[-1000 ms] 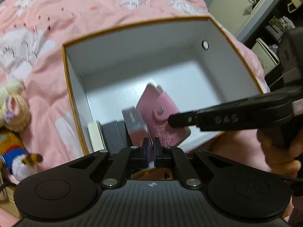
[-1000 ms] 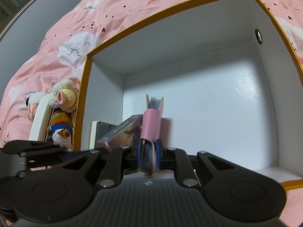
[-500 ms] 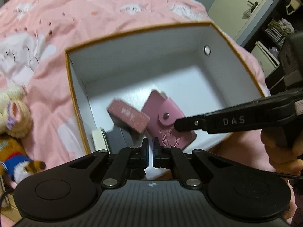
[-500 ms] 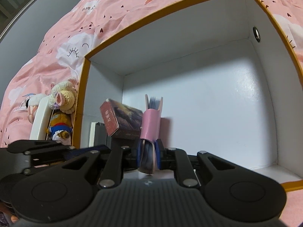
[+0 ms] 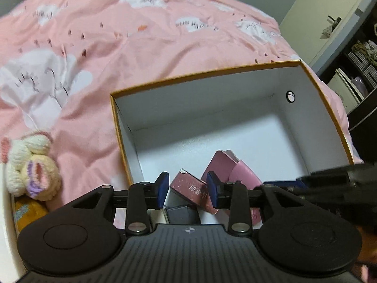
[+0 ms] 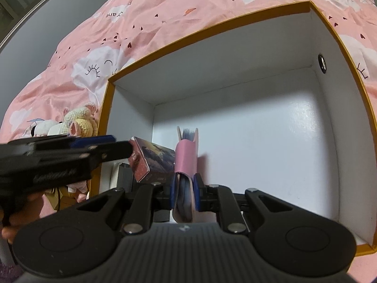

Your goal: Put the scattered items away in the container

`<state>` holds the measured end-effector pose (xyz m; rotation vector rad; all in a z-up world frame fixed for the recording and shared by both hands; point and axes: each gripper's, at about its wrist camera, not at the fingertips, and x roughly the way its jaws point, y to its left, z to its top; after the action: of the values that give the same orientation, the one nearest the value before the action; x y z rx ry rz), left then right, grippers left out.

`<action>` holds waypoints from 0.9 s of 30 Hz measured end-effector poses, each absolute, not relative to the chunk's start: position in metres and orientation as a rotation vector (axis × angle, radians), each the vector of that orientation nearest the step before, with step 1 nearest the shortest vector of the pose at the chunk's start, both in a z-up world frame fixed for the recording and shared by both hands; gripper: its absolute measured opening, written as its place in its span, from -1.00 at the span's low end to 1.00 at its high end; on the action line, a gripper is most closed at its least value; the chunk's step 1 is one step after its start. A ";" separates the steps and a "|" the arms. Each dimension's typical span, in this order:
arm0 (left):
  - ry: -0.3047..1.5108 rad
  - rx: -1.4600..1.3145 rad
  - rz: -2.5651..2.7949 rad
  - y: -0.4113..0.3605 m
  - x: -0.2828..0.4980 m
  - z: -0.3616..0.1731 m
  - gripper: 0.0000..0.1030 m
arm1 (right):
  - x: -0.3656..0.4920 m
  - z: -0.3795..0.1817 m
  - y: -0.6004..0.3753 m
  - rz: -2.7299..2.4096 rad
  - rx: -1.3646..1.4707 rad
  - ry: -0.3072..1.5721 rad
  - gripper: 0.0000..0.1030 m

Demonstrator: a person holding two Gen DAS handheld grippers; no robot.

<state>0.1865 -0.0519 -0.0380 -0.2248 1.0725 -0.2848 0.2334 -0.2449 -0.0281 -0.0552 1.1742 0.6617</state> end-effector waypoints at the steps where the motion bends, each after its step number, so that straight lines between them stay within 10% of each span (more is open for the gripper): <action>1: 1.091 -0.236 -0.287 -0.051 0.191 -0.041 -0.14 | 0.233 -0.028 -0.245 0.662 -0.057 1.174 -0.68; 27: 1.716 -0.488 -0.297 -0.055 0.272 -0.092 -0.25 | 0.238 -0.037 -0.247 0.635 -0.080 1.211 -0.68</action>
<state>0.2719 -0.0554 -0.0916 -0.4880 1.7159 -0.2972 0.2379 -0.2469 -0.0370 -0.0796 1.2106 0.6352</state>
